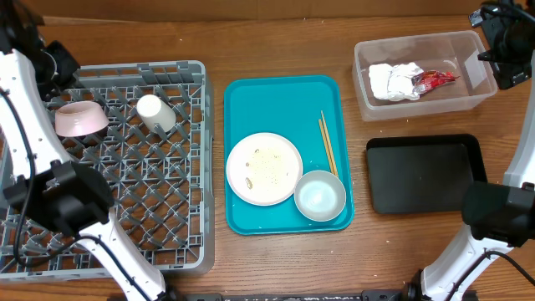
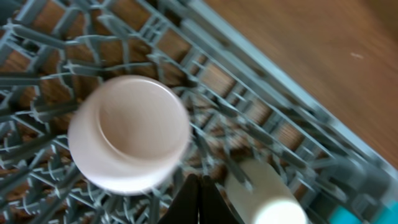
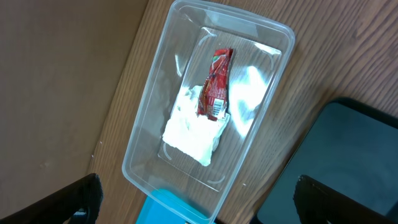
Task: Sort waste into correct bins and load items into the dishwasher
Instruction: 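Lower the pink bowl upside down into the rack and release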
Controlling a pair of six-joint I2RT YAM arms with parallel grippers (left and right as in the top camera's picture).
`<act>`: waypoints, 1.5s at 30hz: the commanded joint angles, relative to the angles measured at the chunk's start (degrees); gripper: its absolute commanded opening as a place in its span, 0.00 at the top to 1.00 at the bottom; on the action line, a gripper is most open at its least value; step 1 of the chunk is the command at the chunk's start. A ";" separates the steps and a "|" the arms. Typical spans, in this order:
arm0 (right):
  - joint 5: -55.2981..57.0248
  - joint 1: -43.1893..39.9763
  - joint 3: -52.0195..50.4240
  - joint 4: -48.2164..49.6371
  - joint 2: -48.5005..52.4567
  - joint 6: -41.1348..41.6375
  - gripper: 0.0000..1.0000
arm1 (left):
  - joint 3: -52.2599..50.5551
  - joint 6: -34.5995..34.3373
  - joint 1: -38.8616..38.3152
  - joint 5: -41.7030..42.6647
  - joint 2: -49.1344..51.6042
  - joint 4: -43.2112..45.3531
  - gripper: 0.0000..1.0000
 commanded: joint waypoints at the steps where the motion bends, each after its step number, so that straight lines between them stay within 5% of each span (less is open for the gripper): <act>1: 0.55 -0.11 0.15 0.09 -0.04 -0.07 0.00 | 0.11 -3.80 0.35 -8.26 3.21 0.90 0.96; 23: 0.55 -0.11 0.15 0.09 -0.04 -0.07 0.00 | 0.11 -4.22 0.90 -10.88 7.80 -10.10 0.96; 34: 0.57 -0.11 0.15 0.09 -0.04 -0.07 0.00 | 0.46 -4.20 0.55 -5.01 4.42 -2.86 0.96; 45: 0.55 -0.11 0.15 0.09 -0.04 -0.07 0.00 | -2.56 -1.77 0.72 -11.19 6.71 -1.29 0.96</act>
